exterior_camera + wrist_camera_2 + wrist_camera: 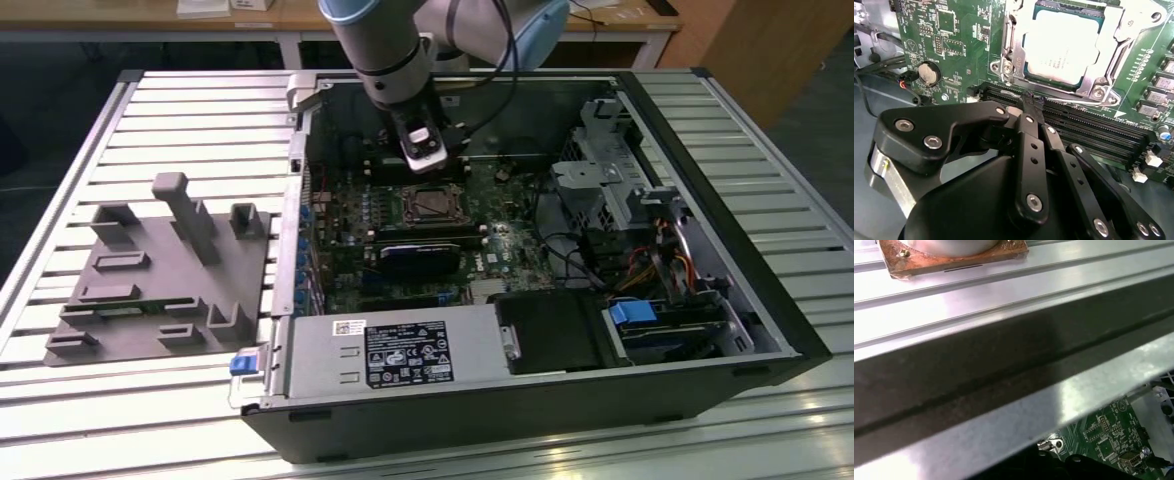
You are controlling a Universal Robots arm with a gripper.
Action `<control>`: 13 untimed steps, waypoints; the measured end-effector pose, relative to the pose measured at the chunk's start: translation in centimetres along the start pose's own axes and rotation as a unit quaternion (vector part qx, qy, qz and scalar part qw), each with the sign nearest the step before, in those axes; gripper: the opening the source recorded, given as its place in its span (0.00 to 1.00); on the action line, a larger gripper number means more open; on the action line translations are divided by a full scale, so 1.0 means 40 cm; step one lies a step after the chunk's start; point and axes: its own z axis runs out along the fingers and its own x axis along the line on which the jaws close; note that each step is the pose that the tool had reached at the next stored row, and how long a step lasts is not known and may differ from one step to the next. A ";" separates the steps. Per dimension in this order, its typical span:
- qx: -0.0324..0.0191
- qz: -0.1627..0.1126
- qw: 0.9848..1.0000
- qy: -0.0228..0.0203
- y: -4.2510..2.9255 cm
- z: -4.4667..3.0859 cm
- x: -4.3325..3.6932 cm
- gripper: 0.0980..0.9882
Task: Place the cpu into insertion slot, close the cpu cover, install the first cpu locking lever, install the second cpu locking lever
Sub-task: 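Install the first cpu locking lever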
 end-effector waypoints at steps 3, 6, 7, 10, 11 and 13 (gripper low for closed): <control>0.004 -0.001 1.000 0.002 0.001 0.002 -0.004 0.00; 0.004 -0.001 1.000 0.002 0.001 0.003 -0.004 0.00; 0.004 -0.001 1.000 0.002 0.001 0.004 -0.004 0.00; 0.006 -0.001 1.000 0.003 0.001 0.007 -0.005 0.00; 0.006 -0.001 1.000 0.003 0.001 0.008 -0.006 0.00; 0.008 -0.001 1.000 0.004 0.001 0.011 -0.006 0.00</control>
